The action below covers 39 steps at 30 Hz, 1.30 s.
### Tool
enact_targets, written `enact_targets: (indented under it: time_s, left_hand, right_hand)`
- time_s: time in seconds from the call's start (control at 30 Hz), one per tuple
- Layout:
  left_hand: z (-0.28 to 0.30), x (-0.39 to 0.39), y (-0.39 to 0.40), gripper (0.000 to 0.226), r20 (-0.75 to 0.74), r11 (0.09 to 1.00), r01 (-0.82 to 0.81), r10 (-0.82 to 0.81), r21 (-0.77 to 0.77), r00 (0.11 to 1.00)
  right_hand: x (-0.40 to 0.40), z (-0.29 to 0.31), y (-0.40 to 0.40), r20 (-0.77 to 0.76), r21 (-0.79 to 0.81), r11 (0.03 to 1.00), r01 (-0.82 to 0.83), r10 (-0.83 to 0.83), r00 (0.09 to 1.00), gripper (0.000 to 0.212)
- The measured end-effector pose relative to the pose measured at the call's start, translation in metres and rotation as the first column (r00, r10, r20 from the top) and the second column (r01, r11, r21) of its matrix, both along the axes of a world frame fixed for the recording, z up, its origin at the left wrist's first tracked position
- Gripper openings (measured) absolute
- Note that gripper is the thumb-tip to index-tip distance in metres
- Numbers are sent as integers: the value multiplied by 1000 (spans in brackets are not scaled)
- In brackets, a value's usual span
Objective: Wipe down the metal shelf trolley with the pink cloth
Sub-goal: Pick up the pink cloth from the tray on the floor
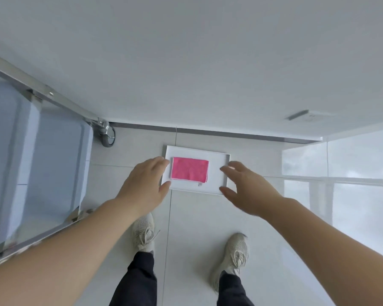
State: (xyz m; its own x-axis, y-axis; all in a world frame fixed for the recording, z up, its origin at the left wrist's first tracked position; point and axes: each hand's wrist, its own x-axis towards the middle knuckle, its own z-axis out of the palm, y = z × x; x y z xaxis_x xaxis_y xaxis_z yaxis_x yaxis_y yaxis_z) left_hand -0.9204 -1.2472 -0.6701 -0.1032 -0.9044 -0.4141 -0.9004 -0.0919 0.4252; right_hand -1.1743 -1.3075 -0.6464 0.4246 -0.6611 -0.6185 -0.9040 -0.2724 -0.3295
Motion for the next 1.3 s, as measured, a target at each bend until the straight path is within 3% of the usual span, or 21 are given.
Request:
enact_targets:
  time_s: [0.33,0.6,0.7,0.87,0.97,1.13,1.3]
  left_hand:
    - [-227,4,-7,58,122,987,159,-161,21,979]
    - [-312,11,8,57,139,976,218,-216,0,966]
    - [-322,15,6,56,131,976,218,-214,-12,968]
    - [-327,18,-1,55,125,977,215,-211,-14,969]
    - [-324,20,-3,56,124,979,204,-201,-7,972]
    - [-286,20,-13,56,113,982,190,-187,-15,976]
    - [-208,19,-37,54,89,986,151,-145,-66,985]
  right_hand:
    - [12,-268,-7,-198,123,989,-83,107,974,55]
    - [13,-398,-25,-258,171,985,-15,59,964,69]
    - [19,-412,-33,-239,147,989,-31,66,969,65]
    - [32,-413,-39,-217,9,1000,-23,24,976,29]
    - [38,-404,-39,-184,-66,997,34,-45,982,20]
    - [50,-347,-37,-22,-93,996,-12,9,1000,20]
    - [60,-249,-47,62,-76,995,-62,66,996,23]
